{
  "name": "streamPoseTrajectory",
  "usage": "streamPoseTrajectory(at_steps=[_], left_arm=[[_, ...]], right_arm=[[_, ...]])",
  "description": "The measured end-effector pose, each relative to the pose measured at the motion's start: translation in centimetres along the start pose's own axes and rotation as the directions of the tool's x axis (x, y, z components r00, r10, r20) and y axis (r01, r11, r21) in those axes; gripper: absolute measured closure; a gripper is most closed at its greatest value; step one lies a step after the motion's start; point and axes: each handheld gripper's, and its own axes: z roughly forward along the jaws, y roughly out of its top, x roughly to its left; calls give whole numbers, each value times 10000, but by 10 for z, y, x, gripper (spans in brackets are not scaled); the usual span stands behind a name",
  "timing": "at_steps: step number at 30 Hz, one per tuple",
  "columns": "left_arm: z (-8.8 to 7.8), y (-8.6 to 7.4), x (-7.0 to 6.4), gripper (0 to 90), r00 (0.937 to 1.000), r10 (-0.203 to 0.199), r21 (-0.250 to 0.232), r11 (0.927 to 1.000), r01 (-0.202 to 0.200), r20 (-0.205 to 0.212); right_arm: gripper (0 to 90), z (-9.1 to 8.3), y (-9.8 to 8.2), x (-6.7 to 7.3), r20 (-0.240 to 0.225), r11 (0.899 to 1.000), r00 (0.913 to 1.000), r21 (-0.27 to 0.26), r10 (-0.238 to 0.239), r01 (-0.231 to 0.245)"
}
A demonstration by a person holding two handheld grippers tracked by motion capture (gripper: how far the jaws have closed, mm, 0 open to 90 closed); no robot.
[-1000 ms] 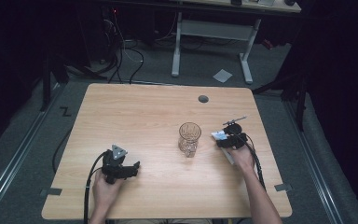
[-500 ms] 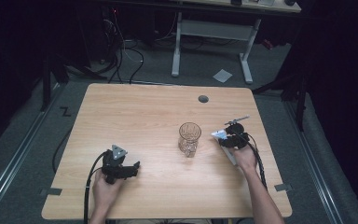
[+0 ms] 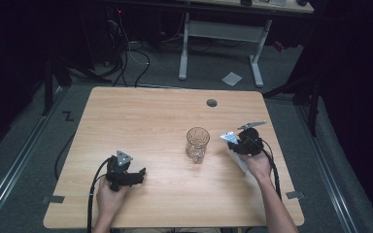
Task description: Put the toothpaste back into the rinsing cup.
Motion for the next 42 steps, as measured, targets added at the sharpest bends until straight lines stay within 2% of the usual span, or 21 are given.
streamPoseTrajectory(at_steps=[5, 10, 15, 26, 29, 35, 42], left_arm=[[0, 0, 0, 148, 10000, -1, -1, 10000, 1, -1], [0, 0, 0, 148, 10000, 2, -1, 10000, -2, -4], [0, 0, 0, 148, 10000, -2, -3, 10000, 2, -6], [0, 0, 0, 148, 10000, -2, -1, 10000, 2, -8], [0, 0, 0, 148, 10000, 2, -1, 10000, -2, -6], [0, 0, 0, 148, 10000, -4, -2, 10000, 4, -7], [0, 0, 0, 148, 10000, -2, -1, 10000, 2, -8]], right_arm=[[667, -12, -1, 2, -64, 9991, 10000, -419, -74, 71], [666, -23, -1, 3, -171, 9953, 9999, -963, -17, 1], [665, -33, -2, 7, -261, 9911, 9995, -1323, -164, 128], [664, -53, -6, 25, -554, 9728, 9967, -2271, -588, 448], [663, -58, -6, 29, -818, 9657, 9946, -2563, -642, 412], [663, -64, -5, 37, -954, 9562, 9915, -2870, -886, 579], [662, -71, -3, 42, -1272, 9432, 9882, -3300, -853, 390]])
